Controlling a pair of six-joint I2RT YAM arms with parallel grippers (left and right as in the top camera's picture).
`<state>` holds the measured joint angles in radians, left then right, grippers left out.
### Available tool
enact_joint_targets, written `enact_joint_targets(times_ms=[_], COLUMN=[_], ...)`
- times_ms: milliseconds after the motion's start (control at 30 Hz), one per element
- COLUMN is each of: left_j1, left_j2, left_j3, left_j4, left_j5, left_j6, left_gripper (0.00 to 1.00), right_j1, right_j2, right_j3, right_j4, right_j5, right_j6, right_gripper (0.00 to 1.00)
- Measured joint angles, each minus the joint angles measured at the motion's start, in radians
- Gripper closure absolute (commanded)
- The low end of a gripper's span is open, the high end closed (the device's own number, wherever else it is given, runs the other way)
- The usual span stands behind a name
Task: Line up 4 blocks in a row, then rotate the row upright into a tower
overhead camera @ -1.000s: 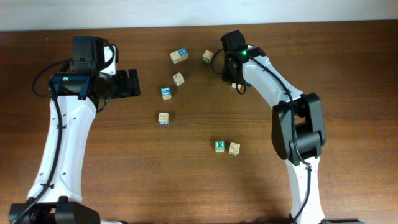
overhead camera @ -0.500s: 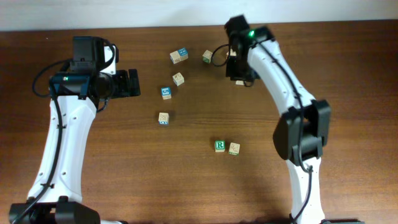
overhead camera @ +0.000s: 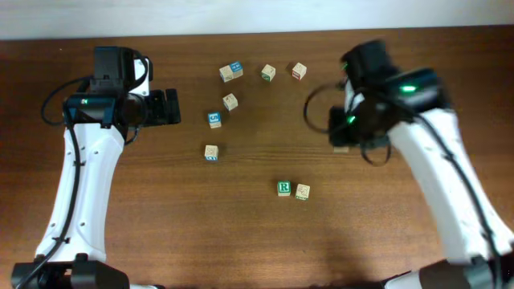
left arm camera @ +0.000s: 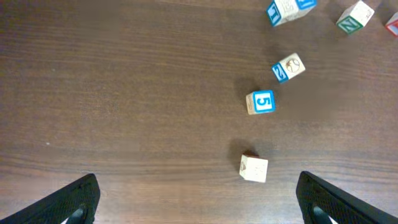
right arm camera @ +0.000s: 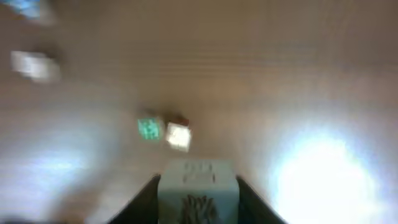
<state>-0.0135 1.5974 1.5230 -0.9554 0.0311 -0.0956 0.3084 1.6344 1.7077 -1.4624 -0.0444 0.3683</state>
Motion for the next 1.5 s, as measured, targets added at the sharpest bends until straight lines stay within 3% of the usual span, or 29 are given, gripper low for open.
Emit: enact_joint_targets(times_ms=[67, 133, 200, 267, 433, 567, 633, 733, 867, 933, 967, 1000, 1133, 1400, 1500], left_j1=[0.000, 0.000, 0.000, 0.000, 0.000, 0.000, 0.000, 0.000, 0.000, 0.000, 0.002, 0.000, 0.002, 0.002, 0.002], left_j2=[0.000, 0.000, 0.000, 0.000, 0.000, 0.000, 0.000, 0.000, 0.000, 0.001, 0.002, 0.002, 0.002, 0.002, 0.002], left_j3=[0.000, 0.000, 0.000, 0.000, 0.000, 0.000, 0.000, 0.000, 0.001, 0.001, 0.001, 0.001, 0.001, 0.001, 0.001], left_j4=[-0.003, -0.002, -0.001, -0.002, -0.002, -0.002, -0.002, -0.001, 0.000, -0.002, 0.000, 0.000, -0.002, -0.002, -0.002], left_j5=[-0.003, -0.004, -0.005, -0.005, -0.005, -0.005, -0.005, -0.005, -0.006, -0.005, -0.006, -0.005, -0.005, -0.006, -0.006], left_j6=[0.000, 0.000, 0.000, 0.000, 0.000, 0.000, 0.000, 0.000, 0.000, 0.000, 0.000, 0.000, 0.000, 0.000, 0.000], left_gripper=[0.01, 0.01, 0.01, 0.01, 0.01, 0.01, 0.01, 0.01, 0.01, 0.01, 0.01, 0.01, 0.01, 0.01, 0.01], right_j1=[0.001, 0.001, 0.001, 0.001, 0.001, 0.001, 0.001, 0.002, 0.136, 0.278, 0.308, 0.338, 0.444, 0.455, 0.463], right_j2=[0.038, 0.051, 0.064, 0.100, 0.117, 0.117, 0.124, 0.136, 0.176, 0.439, 0.518, 0.671, 0.744, 0.744, 0.784], right_j3=[-0.378, -0.595, -0.680, -0.691, -0.694, -0.694, -0.638, -0.325, -0.249, -0.034, 0.057, 0.248, 0.282, 0.282, 0.282], right_j4=[0.296, 0.514, 0.608, 0.634, 0.634, 0.637, 0.569, 0.507, 0.934, 0.899, 0.771, 0.768, 0.759, 0.728, 0.694], right_j5=[-0.033, -0.082, -0.124, -0.168, -0.190, -0.193, -0.183, -0.148, -0.159, -0.167, -0.160, -0.134, -0.023, 0.038, 0.039], right_j6=[0.057, 0.113, 0.142, 0.160, 0.182, 0.183, 0.160, 0.106, 0.118, 0.122, 0.120, 0.126, 0.178, 0.282, 0.291], right_gripper=[0.70, 0.69, 0.69, 0.68, 0.50, 0.50, 0.47, 0.43, 0.39, 0.39, 0.39, 0.39, 0.40, 0.46, 0.62])
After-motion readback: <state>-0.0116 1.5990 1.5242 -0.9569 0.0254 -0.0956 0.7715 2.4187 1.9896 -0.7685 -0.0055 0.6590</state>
